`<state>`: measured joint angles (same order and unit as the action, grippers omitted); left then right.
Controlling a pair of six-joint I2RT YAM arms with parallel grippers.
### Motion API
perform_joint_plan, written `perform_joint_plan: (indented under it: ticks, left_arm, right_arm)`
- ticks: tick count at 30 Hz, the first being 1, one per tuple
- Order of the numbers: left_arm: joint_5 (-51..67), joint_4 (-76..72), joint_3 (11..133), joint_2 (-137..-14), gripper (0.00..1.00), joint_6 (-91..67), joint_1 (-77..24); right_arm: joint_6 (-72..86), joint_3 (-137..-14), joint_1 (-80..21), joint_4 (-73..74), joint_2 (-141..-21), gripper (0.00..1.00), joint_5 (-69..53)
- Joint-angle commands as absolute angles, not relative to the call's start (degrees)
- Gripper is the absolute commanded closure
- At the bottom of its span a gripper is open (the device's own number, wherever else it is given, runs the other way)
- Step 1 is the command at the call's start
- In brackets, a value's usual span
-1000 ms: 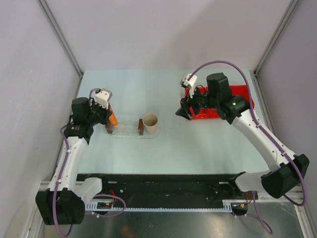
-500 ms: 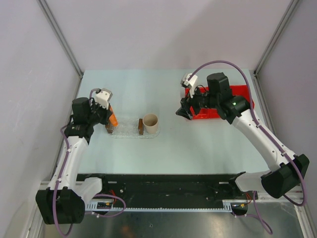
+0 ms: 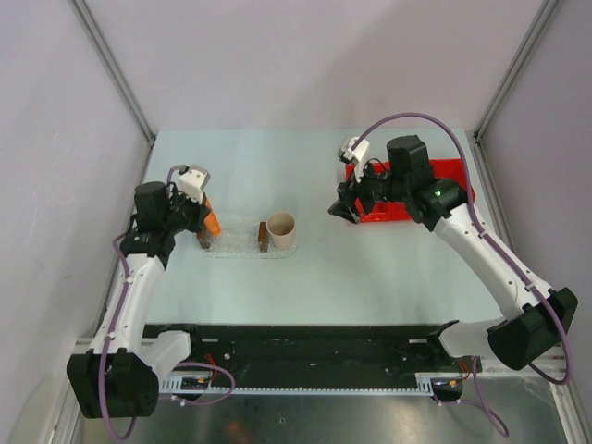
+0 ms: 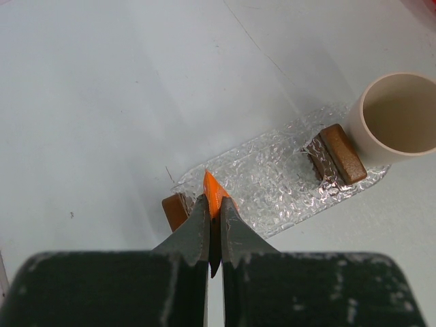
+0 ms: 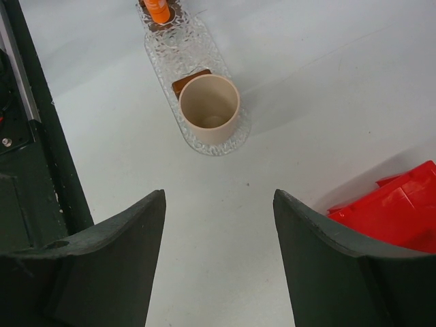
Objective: Prepare toiletry sets of a toothbrush and toothpaste on the tray
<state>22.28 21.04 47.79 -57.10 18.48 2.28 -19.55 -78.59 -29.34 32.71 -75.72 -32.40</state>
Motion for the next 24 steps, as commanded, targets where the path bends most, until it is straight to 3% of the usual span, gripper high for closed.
perform_joint_plan:
  ticks: [1,24]
  left_arm:
    - [23.6,19.2,48.9,-56.8,1.00,18.6,2.9]
    - [24.5,19.2,49.6,-56.3,1.00,18.2,4.1]
  right_arm:
    - [-19.1,-78.3,-29.0,31.6,-74.4,0.31,-33.4]
    - [-18.8,-78.0,-28.7,31.3,-74.6,0.30,-33.7]
